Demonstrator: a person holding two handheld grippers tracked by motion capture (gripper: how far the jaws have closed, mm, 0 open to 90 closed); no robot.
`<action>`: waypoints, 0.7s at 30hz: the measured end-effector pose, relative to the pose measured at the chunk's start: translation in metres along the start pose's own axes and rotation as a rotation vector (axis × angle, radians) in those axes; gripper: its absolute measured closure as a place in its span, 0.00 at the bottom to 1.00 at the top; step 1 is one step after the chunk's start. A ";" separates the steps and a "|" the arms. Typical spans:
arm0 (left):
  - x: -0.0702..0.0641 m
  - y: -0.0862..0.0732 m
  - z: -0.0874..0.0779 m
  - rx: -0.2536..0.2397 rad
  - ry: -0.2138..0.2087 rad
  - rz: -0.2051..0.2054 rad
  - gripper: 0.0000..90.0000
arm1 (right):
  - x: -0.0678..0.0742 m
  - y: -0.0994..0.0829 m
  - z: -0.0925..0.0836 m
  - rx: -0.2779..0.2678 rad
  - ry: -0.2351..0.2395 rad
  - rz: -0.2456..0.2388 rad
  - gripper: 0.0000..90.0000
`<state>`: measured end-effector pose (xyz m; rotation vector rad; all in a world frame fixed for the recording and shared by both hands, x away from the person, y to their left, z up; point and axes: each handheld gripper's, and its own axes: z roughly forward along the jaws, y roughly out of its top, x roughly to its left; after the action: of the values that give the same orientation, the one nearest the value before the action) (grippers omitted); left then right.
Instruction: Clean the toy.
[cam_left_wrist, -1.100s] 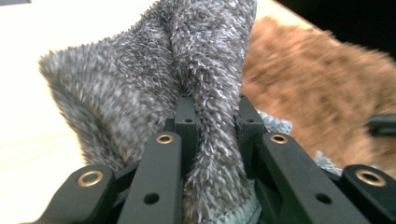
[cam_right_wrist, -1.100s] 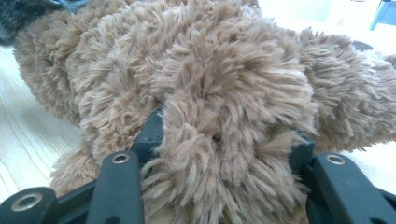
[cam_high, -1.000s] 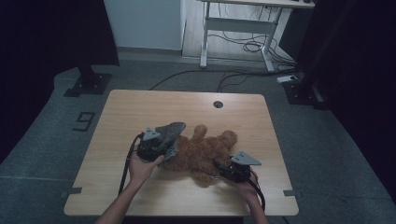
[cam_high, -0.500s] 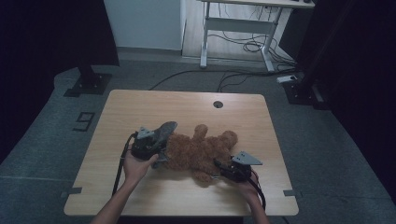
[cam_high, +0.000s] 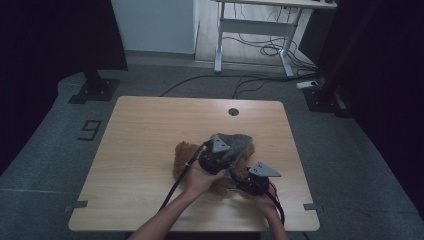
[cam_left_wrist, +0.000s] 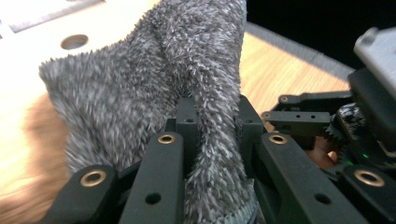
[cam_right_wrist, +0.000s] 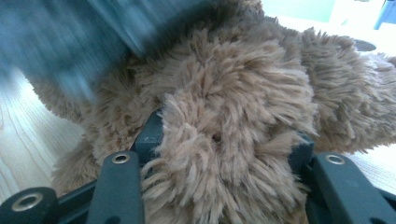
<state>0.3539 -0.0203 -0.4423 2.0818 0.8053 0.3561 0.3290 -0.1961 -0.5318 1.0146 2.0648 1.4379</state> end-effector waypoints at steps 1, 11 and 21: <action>-0.003 -0.002 0.007 0.017 0.005 0.007 0.85 | 0.000 0.000 0.000 0.001 0.000 -0.001 0.54; 0.027 -0.024 -0.012 0.014 0.083 -0.030 0.86 | 0.001 0.000 0.001 0.010 -0.013 -0.004 0.54; 0.095 -0.065 -0.070 -0.042 0.159 -0.174 0.86 | 0.001 0.000 0.002 0.001 -0.009 0.006 0.54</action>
<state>0.3622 0.1135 -0.4564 1.9452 1.0566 0.4427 0.3296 -0.1946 -0.5322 1.0263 2.0580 1.4334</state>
